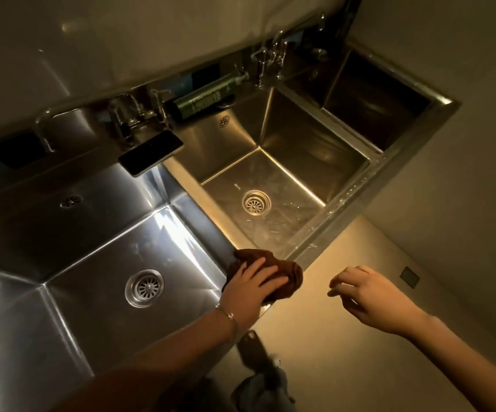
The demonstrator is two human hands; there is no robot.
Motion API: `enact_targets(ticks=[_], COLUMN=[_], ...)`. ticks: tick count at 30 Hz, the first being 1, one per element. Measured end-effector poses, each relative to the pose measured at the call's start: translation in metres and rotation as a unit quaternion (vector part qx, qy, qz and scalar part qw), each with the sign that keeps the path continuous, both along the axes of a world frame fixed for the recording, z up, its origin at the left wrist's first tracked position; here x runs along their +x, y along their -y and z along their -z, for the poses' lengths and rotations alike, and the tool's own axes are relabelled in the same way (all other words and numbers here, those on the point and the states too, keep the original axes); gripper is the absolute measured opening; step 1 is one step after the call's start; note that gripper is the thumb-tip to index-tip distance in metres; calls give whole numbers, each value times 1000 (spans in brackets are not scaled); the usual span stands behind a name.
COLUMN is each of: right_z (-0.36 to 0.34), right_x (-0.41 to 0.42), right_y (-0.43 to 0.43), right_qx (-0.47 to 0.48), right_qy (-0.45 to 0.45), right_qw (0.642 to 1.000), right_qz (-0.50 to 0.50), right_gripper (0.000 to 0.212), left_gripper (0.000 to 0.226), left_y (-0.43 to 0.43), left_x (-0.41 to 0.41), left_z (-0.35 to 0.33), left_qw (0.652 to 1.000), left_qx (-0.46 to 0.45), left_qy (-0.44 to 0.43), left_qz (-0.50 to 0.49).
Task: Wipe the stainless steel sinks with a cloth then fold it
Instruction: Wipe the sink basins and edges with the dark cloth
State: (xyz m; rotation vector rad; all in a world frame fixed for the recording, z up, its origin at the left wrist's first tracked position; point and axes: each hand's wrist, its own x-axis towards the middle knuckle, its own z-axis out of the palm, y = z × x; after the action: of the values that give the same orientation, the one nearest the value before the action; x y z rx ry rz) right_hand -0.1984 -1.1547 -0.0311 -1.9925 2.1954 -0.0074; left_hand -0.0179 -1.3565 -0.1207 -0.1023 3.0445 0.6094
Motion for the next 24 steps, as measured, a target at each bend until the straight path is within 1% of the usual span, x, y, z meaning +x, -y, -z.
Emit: enact_targets(ticks=[2,4,6,8,10,13,16,18,21,23,24], right_z=[-1,-1,3,7,11,8,7,6,8,14,18], right_x=[-17,-34,-51,-67,-83,-102,-106,-100,-86,-79,-74], right_y=[-13,-26,-38,-44,-42,-26,2,26,64,87,96], right_qx=[-6,-9,-12,-10,-22,-38,-59,-51,-3,30,55], right_qy=[9,11,4,-2,-6,4,33,79,149,177,188], right_qw=[1000,1000,999,1000,1000,999,997,995,989,984,980], right_qz=[16,25,31,29,17,22,38,36,8,-18,-26], right_gripper=[24,19,17,23,29,16,32,41,59,70,75], left_gripper=[73,74,75,74,73,72,74,78,88,89,88], left_y=[-3,-6,-10,-16,-19,-18,-14,-14,-19,-24,-26], left_x=[-31,-59,-87,-117,-140,-142,-114,-94,-68,-49,-39], left_z=[-7,-11,-12,-12,-15,-11,-9,-11,-24,-22,-21], left_qw=[998,995,994,994,995,995,993,992,988,977,972], left_qx=[5,-12,-9,0,-15,-26,-46,-63,-30,-8,-16], left_qy=[50,82,86,76,69,72,85,75,29,47,60], left_qz=[-39,-58,-65,-78,-75,-69,-61,-81,-151,-208,-229])
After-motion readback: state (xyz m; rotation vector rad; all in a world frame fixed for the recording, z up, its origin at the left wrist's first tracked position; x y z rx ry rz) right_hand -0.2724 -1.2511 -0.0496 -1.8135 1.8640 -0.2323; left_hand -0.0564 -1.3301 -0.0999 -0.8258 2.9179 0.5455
